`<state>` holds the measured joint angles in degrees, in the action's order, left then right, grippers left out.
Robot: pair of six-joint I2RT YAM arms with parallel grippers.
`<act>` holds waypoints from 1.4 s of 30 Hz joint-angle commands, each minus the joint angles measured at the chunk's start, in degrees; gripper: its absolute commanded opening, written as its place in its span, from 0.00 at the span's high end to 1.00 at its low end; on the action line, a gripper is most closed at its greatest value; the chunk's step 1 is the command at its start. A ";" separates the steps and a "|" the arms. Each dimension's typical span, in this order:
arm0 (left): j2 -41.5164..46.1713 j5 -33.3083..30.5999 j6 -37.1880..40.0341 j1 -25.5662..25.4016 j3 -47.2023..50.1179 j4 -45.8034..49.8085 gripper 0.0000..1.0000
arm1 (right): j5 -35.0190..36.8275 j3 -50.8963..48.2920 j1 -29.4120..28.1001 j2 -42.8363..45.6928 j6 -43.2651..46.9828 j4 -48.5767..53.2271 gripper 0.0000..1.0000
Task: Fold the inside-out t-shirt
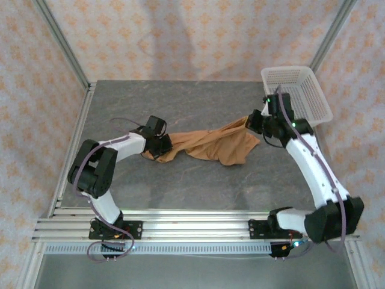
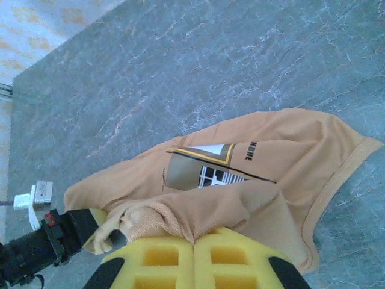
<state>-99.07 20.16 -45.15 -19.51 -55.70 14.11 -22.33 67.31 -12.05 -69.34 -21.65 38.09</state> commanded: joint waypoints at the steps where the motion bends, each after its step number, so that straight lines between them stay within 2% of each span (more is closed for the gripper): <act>1: 2.01 -1.74 0.23 -1.41 0.23 1.36 1.00 | 0.35 -11.54 -0.21 1.22 -5.29 -8.31 0.88; 3: 2.29 -2.86 0.53 -2.72 -0.54 2.17 1.00 | -0.20 -17.34 -0.17 1.04 -8.30 -12.16 0.68; 4: 2.45 -3.94 1.09 -3.45 -1.44 3.49 1.00 | 0.84 -18.94 -0.16 -0.21 -9.03 -12.00 0.63; 6: 2.94 -6.96 2.63 -4.81 -3.42 6.97 1.00 | 5.60 -19.00 0.02 -3.12 -9.15 -7.50 0.60; 9: 4.94 -13.06 4.97 -7.52 -6.28 12.51 1.00 | 8.50 -16.74 0.18 -5.74 -7.09 -3.06 0.62; 13: 7.12 -17.52 7.70 -11.82 -10.29 15.59 1.00 | 6.93 -14.75 0.00 -5.65 -6.40 -2.99 0.79; 16: 7.33 -15.14 8.47 -14.38 -11.99 13.92 0.86 | 4.68 -14.60 -0.03 -6.50 -6.22 -5.18 0.81; 19: 5.92 -9.44 7.35 -16.24 -12.69 9.98 0.79 | 3.68 -12.83 -0.06 -10.18 -5.65 -4.65 0.79; 23: 3.20 -5.12 4.89 -18.10 -13.04 6.06 0.79 | 1.67 -11.77 -0.07 -14.80 -6.18 -5.74 0.77; 27: 0.25 -3.37 3.28 -19.63 -14.06 4.12 0.80 | 0.50 -11.27 -0.15 -17.87 -7.78 -8.75 0.72; 29: -1.60 -1.85 2.35 -20.16 -14.60 2.65 0.80 | 0.36 -9.86 -0.10 -19.93 -7.89 -8.50 0.74; 30: -2.47 -1.19 1.75 -20.13 -14.70 1.83 0.79 | 0.39 -9.24 -0.12 -20.64 -7.88 -7.87 0.80; 32: -4.52 -0.61 0.96 -20.13 -15.32 1.00 0.69 | 0.00 -8.19 -0.16 -20.59 -7.88 -6.53 0.94; 33: -5.44 -0.28 0.73 -20.13 -15.53 0.49 0.58 | -0.16 -7.92 -0.09 -20.01 -7.88 -6.05 0.99; 35: -7.80 0.58 0.38 -20.14 -16.16 -0.83 0.39 | -0.52 -7.32 -0.12 -18.01 -7.97 -4.44 1.00; 36: -8.93 0.75 0.50 -20.06 -16.68 -0.98 0.37 | -0.91 -6.99 -0.13 -16.86 -7.89 -3.73 1.00; 38: -12.59 0.19 1.06 -19.50 -17.97 0.56 0.39 | -2.36 -5.96 -0.15 -13.97 -7.90 -1.85 1.00; 42: -16.77 1.24 0.22 -16.35 -16.53 0.63 0.53 | -5.33 -3.46 0.15 -7.76 -8.43 1.28 1.00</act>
<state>-113.56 20.71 -44.34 -38.39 -72.79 14.52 -25.28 60.45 -12.16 -82.37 -29.61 35.55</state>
